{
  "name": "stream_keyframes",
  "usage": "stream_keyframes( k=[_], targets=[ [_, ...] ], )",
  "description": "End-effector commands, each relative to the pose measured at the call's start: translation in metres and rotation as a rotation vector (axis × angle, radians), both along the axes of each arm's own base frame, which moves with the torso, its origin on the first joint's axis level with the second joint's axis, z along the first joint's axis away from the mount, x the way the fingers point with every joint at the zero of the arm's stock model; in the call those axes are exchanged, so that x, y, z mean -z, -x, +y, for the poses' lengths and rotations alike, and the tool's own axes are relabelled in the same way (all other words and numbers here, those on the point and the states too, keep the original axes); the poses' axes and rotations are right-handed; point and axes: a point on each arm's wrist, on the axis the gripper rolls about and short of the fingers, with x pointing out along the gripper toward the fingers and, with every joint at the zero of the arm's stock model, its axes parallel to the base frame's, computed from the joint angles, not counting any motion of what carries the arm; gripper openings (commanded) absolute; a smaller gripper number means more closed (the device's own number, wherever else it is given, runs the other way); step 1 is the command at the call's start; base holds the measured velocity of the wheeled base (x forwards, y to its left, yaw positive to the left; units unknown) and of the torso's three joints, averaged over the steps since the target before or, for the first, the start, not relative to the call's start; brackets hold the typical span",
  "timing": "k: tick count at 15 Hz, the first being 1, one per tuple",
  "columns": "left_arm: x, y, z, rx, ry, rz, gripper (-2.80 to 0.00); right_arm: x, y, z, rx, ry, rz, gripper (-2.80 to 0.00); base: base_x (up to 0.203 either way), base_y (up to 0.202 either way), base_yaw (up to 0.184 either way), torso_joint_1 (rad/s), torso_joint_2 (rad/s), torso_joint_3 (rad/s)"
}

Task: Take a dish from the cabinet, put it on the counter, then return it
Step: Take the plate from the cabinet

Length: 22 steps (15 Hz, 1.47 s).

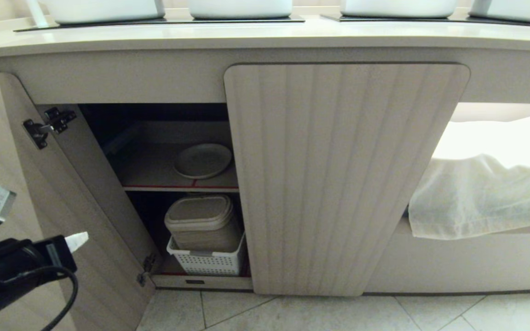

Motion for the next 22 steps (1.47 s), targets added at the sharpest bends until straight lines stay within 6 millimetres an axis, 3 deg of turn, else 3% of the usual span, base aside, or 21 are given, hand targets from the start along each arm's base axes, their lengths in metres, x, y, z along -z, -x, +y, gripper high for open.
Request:
stream_keyframes(
  k=[1, 8, 13, 22],
  targets=[
    [0.018, -0.025, 0.000, 0.001, 0.003, 0.066, -2.80, 0.000, 0.000, 0.000, 0.000, 0.000, 0.000, -2.80, 0.000, 0.000, 0.000, 0.000, 0.00, 0.000],
    [0.046, -0.079, 0.001, 0.002, -0.003, 0.028, -2.80, 0.000, 0.000, 0.000, 0.000, 0.000, -0.002, -2.80, 0.000, 0.000, 0.000, 0.000, 0.00, 0.000],
    [0.048, -0.112, 0.002, 0.000, -0.002, 0.005, -2.80, 0.000, 0.000, 0.000, 0.000, 0.000, -0.002, -2.80, 0.000, 0.000, 0.000, 0.000, 0.00, 0.000],
    [0.054, -0.150, 0.002, -0.001, -0.003, -0.004, -2.80, 0.000, 0.000, 0.000, 0.000, 0.000, 0.000, -2.80, 0.000, 0.000, 0.000, 0.000, 0.00, 0.000]
  ],
)
